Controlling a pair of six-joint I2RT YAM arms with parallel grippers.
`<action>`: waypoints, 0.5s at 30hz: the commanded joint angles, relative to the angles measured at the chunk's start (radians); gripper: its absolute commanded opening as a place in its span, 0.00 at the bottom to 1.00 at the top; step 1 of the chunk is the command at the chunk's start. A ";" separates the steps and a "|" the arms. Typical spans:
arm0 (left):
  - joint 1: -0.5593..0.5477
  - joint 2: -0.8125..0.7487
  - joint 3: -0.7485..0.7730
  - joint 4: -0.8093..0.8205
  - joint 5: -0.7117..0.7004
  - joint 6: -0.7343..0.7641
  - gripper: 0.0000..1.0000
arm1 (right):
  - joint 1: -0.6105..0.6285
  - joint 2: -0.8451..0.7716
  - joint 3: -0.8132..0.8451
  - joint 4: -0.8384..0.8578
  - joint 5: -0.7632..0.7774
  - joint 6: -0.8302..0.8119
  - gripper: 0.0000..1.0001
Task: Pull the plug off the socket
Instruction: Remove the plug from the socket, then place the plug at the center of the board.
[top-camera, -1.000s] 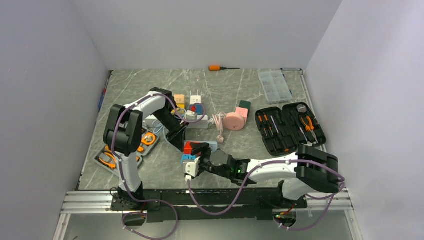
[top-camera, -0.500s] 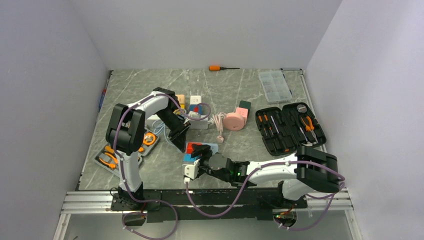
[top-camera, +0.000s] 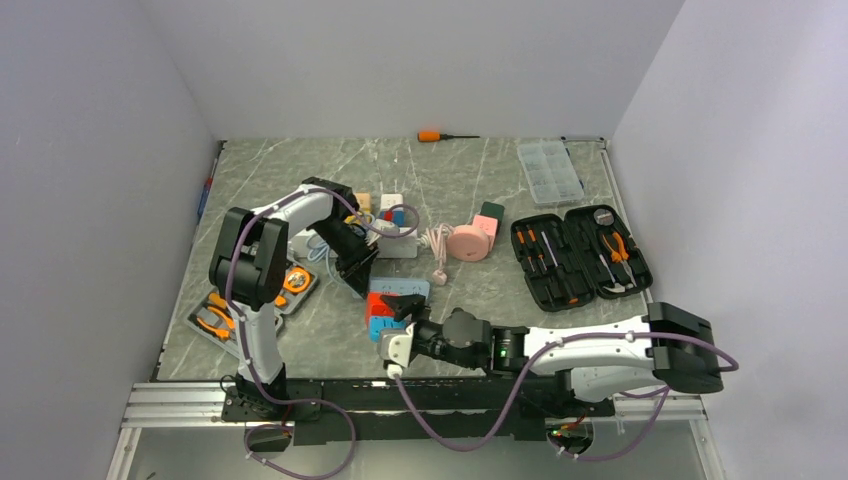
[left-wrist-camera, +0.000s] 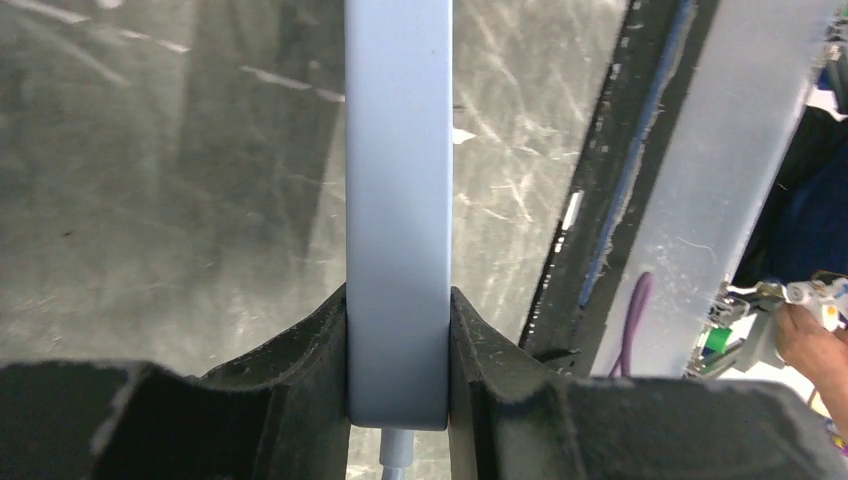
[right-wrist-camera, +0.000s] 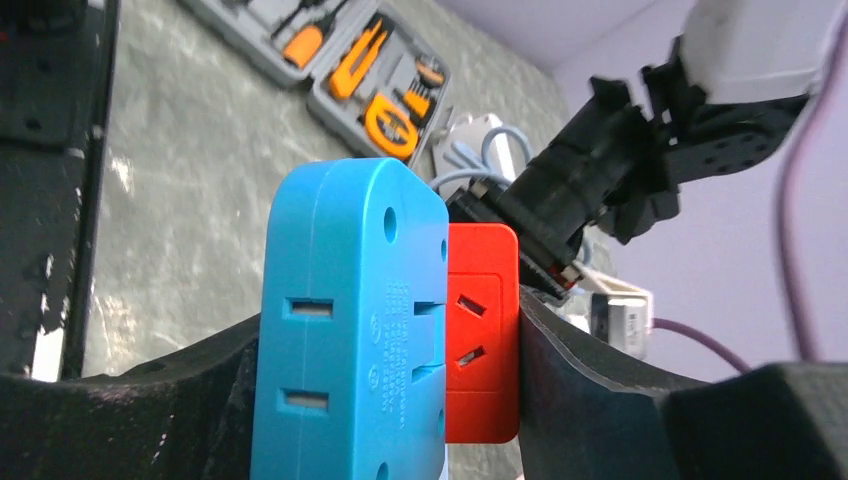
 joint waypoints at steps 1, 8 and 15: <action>0.003 -0.016 -0.004 0.057 -0.042 -0.064 0.00 | 0.005 -0.075 0.043 0.042 -0.036 0.050 0.00; 0.003 -0.033 0.005 0.043 -0.036 -0.050 0.00 | -0.006 -0.142 -0.010 -0.053 0.062 0.198 0.00; -0.017 -0.070 -0.033 0.072 -0.052 -0.063 0.00 | -0.263 -0.195 -0.017 -0.364 0.237 0.855 0.00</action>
